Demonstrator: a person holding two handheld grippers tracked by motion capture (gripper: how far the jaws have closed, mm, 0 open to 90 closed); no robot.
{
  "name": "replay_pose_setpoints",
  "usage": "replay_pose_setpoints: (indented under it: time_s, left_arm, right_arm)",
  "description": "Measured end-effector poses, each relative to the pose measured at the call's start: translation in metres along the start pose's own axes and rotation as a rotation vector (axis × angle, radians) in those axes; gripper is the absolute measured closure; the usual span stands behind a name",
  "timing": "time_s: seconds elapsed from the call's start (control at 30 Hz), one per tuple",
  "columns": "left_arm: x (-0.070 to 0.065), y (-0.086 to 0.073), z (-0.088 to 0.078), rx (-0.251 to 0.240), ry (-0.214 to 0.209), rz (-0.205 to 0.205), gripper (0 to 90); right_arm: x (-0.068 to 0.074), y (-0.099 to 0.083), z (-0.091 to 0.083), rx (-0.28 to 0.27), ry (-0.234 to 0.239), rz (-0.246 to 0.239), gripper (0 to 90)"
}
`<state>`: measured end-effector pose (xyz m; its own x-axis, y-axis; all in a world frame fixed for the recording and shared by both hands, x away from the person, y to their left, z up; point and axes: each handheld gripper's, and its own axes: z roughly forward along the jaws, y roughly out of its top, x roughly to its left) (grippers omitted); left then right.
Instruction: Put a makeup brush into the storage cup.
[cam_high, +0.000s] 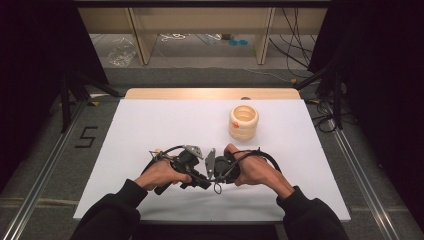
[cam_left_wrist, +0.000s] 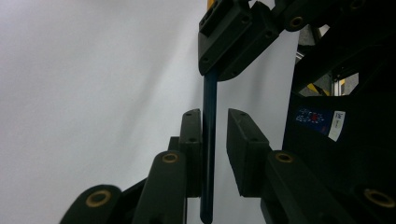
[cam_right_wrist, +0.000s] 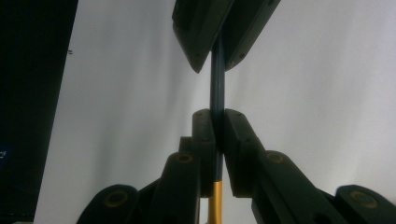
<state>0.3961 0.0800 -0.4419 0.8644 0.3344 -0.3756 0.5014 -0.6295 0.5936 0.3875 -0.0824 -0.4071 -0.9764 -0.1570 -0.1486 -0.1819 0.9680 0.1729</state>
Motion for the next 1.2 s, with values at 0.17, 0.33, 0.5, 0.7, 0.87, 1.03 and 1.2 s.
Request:
replay_pose_setpoints:
  time_s: [0.17, 0.33, 0.5, 0.7, 0.87, 1.03, 1.2]
  left_arm:
    - [0.0007, 0.0001, 0.0010, 0.004, -0.003, -0.001, 77.2]
    - [0.0023, 0.0004, 0.0020, 0.018, -0.009, 0.005, 77.3]
    - [0.0033, 0.0006, 0.0022, 0.027, -0.008, 0.019, 78.9]
    - [0.0036, 0.0005, 0.0017, 0.004, -0.012, 0.009, 82.7]
    - [0.0038, 0.0002, 0.0018, 0.002, -0.019, 0.010, 83.5]
    - [0.0048, -0.0003, 0.0009, 0.004, -0.022, 0.010, 84.1]
    - [0.0063, -0.0022, 0.0017, -0.038, -0.036, -0.003, 84.2]
  right_arm:
    - [0.0006, 0.0004, -0.0003, 0.006, -0.008, -0.006, 83.4]
    - [0.0024, 0.0009, -0.0022, 0.017, -0.011, 0.017, 83.4]
    - [-0.0022, 0.0014, 0.0004, -0.038, -0.024, -0.060, 83.4]
    - [-0.0016, 0.0014, 0.0001, -0.036, -0.024, -0.058, 83.4]
    - [0.0010, 0.0009, -0.0021, -0.011, -0.021, -0.039, 83.4]
    - [0.0007, 0.0006, -0.0015, -0.012, -0.021, -0.036, 83.2]
    - [0.0003, -0.0002, -0.0023, -0.026, -0.020, -0.029, 82.9]
